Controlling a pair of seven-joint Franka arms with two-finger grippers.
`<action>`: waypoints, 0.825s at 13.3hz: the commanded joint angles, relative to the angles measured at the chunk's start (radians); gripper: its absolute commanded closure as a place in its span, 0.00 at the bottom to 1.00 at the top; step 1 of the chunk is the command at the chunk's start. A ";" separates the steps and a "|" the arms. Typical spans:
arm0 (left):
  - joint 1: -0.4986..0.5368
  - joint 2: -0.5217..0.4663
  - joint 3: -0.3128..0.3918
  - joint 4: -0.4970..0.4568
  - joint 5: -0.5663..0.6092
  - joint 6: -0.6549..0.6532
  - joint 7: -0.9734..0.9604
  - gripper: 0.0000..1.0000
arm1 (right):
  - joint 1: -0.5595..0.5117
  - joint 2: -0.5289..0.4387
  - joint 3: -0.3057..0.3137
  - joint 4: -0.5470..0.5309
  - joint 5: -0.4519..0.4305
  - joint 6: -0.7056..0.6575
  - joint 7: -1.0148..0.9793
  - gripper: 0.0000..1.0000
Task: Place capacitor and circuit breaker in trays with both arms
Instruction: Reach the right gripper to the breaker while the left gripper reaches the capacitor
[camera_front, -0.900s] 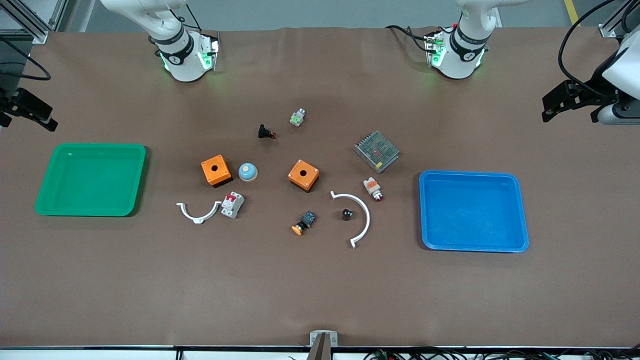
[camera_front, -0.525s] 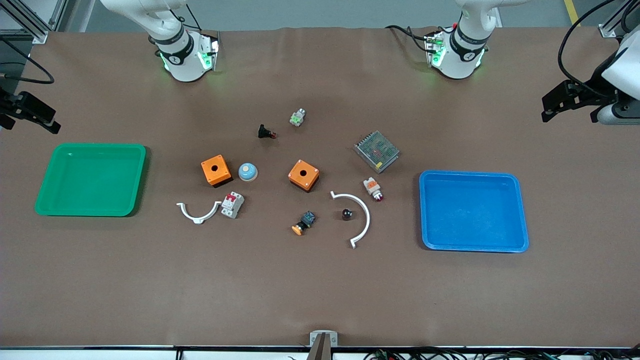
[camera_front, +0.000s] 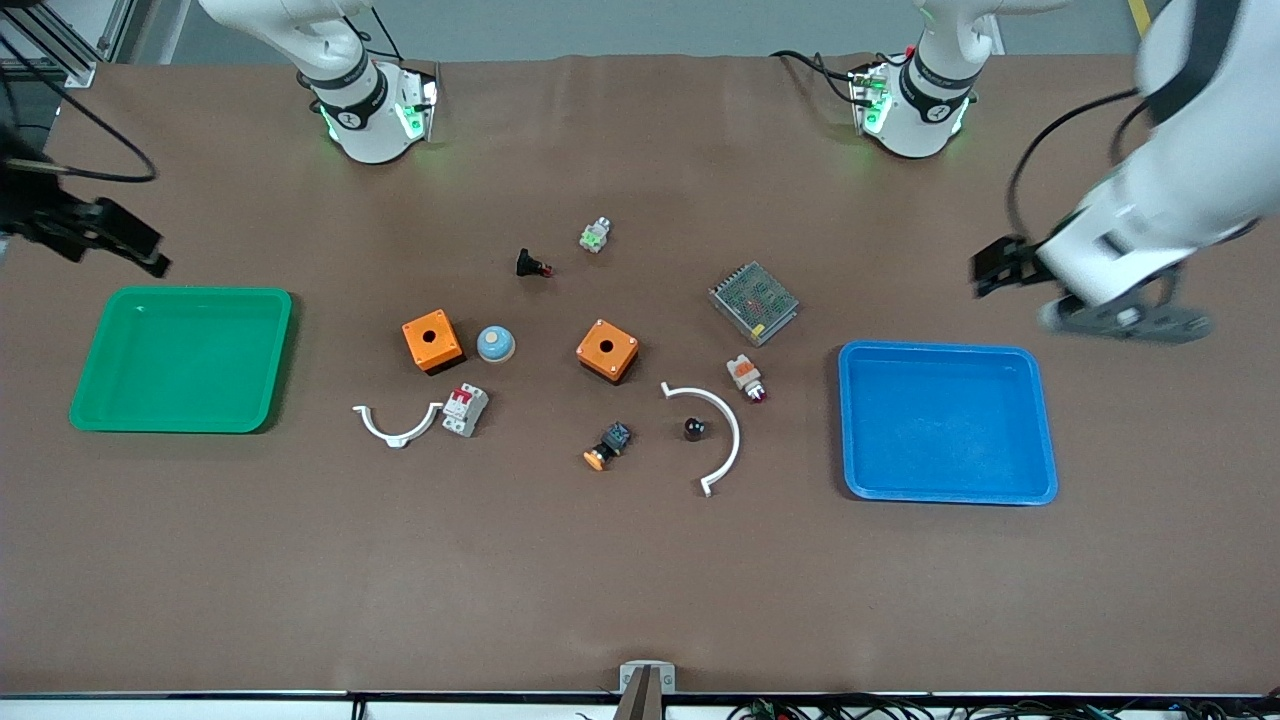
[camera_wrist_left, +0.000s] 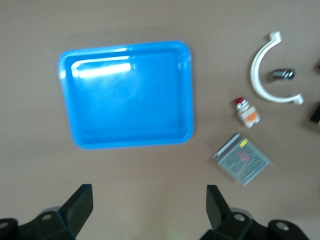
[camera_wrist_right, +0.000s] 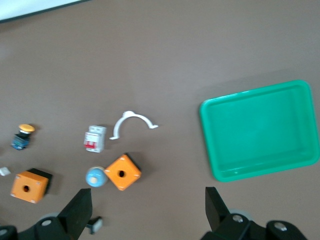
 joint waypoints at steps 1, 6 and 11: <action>-0.064 0.127 -0.004 0.048 0.007 0.097 -0.032 0.00 | 0.095 0.063 -0.003 -0.046 0.009 0.125 0.166 0.00; -0.214 0.280 -0.003 0.099 0.007 0.197 -0.202 0.00 | 0.246 0.256 -0.003 -0.095 0.009 0.328 0.409 0.00; -0.317 0.397 0.005 0.114 0.012 0.315 -0.401 0.00 | 0.258 0.396 -0.002 -0.322 0.011 0.771 0.414 0.00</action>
